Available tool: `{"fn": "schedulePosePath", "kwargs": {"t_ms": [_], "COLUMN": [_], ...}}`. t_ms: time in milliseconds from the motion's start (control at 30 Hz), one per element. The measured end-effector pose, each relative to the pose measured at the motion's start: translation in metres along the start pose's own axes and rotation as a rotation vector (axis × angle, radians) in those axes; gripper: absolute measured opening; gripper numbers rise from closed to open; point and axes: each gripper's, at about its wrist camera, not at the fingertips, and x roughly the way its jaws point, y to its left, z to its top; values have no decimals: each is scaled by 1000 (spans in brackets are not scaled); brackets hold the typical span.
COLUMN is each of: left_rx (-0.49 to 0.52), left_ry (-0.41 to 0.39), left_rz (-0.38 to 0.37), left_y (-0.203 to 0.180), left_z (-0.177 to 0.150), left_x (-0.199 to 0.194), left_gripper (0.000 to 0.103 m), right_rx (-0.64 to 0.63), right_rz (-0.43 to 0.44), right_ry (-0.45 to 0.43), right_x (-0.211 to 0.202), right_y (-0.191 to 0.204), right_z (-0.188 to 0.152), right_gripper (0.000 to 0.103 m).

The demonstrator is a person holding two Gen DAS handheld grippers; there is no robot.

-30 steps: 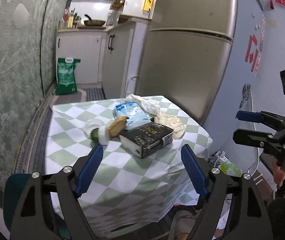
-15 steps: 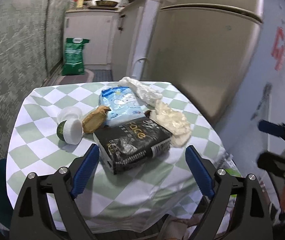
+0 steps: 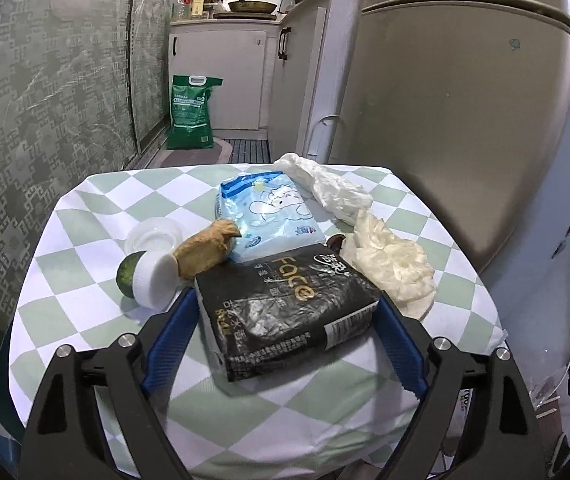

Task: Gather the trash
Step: 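Grasp the black coffee bag with the left gripper and lift it, then carry the black bag toward the teal bin while right gripper grasps white plastic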

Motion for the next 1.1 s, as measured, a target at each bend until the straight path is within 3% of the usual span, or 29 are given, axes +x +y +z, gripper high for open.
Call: {"fn": "schedulePosePath", "kwargs": {"t_ms": [233,333,467,700,867,1100], "left_rx": [12,22,36,73,68,56], "left_ry": [-11,-23,-19,-44,-17,-78], "left_rz": [-34,-70,-105,-143,-183,-242], "left_y": [8,14,20,31,44,57], "left_z": [-1,-5,-9,-15,-19,-19], "left_x": [-5,-14,-22,-39,-41,-66], "left_gripper": [77,76,72,65,60,60], "right_rx": [-13,-22,-26,-33,-48,-91], "right_rz": [9,13,13,10,15,0], "right_ry": [-1,2,12,41,63,82], "right_x": [6,11,20,41,55,72], "right_y": [10,15,21,33,43,60], "right_z": [3,6,11,21,25,35], "right_gripper": [100,99,85,72,60,58]}}
